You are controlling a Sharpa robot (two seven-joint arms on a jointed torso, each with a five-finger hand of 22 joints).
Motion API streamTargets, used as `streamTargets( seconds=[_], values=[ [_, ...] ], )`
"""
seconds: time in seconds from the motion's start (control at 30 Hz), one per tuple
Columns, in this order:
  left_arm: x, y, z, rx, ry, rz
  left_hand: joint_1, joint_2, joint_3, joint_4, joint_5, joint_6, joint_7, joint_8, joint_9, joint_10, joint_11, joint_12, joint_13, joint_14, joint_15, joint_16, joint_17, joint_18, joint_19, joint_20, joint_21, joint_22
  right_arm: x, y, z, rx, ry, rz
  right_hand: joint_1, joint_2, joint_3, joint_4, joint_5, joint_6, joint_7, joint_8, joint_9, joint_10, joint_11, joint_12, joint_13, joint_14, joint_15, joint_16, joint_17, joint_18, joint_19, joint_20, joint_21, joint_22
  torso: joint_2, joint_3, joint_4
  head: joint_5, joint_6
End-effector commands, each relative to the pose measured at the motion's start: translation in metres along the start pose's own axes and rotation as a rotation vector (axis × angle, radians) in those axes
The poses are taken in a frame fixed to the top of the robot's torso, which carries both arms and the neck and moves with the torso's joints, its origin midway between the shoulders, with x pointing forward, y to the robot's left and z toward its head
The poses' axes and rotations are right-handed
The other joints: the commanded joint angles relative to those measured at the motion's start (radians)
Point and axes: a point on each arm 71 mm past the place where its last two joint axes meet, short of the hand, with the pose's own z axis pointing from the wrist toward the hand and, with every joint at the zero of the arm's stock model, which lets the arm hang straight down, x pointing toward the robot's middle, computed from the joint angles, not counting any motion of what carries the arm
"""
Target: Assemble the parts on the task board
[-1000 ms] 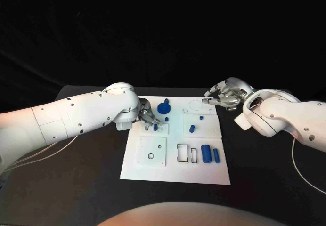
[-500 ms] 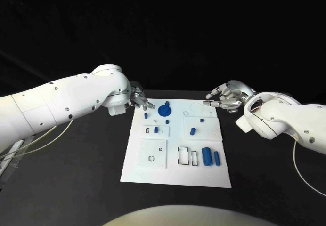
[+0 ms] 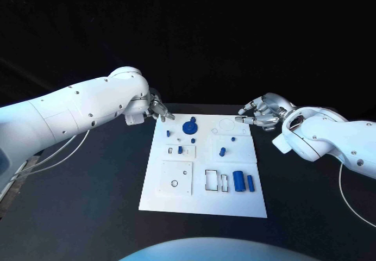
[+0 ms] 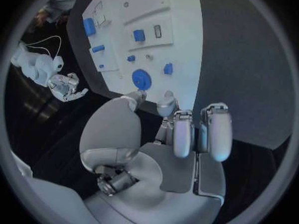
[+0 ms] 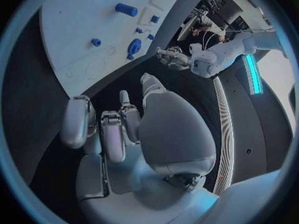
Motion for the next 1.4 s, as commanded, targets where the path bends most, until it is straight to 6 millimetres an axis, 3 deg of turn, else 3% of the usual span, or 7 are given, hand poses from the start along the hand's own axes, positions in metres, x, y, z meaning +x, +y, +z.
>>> streamTargets(
  seconds=[0.03, 0.63, 1.4],
  values=[
    [0.004, -0.002, 0.003, 0.011, 0.056, 0.035, 0.013, 0.001, -0.007, -0.001, -0.01, 0.008, 0.003, -0.005, -0.003, 0.0, 0.006, 0.003, 0.003, 0.102, 0.007, 0.006, 0.263, -0.005, 0.028, 0.005, -0.002, 0.164, 0.001, 0.001, 0.0, -0.006, 0.004, -0.01, -0.011, 0.0, 0.002, 0.0, -0.004, -0.003, 0.0, 0.005, 0.001, -0.006, -0.003, -0.003, 0.031, 0.085, -0.008, -0.005, 0.182, 0.009, -0.007, 0.0, -0.006, 0.036, 0.001, -0.0003, 0.0, 0.002, -0.001],
    [0.013, 0.004, 0.018, 0.002, 0.128, 0.009, 0.014, 0.015, -0.013, 0.0, -0.024, 0.022, 0.002, -0.004, -0.012, 0.0, 0.006, 0.006, 0.004, 0.102, 0.007, 0.006, 0.263, -0.005, 0.029, 0.007, -0.002, 0.165, 0.003, 0.003, 0.001, -0.012, 0.007, -0.011, -0.011, 0.0, 0.002, 0.0, -0.004, -0.003, 0.0, 0.005, 0.001, -0.006, -0.003, -0.003, 0.031, 0.085, -0.008, -0.005, 0.182, 0.009, -0.007, 0.0, -0.006, 0.036, -0.002, 0.0003, 0.0005, 0.004, -0.006],
    [0.027, 0.006, 0.031, -0.004, 0.157, -0.01, 0.036, 0.038, -0.007, -0.003, -0.017, 0.038, 0.0, -0.001, -0.021, 0.0, 0.003, 0.007, 0.003, 0.102, 0.006, 0.006, 0.263, -0.006, 0.03, 0.006, -0.001, 0.167, 0.004, 0.004, 0.001, -0.014, 0.007, -0.011, -0.012, 0.0, 0.003, 0.0, -0.002, -0.003, 0.0, 0.006, 0.002, -0.007, -0.003, -0.004, 0.03, 0.084, -0.008, -0.005, 0.18, 0.01, -0.008, 0.0, -0.008, 0.034, -0.003, 0.0015, 0.0006, 0.0, -0.013]
  ],
)
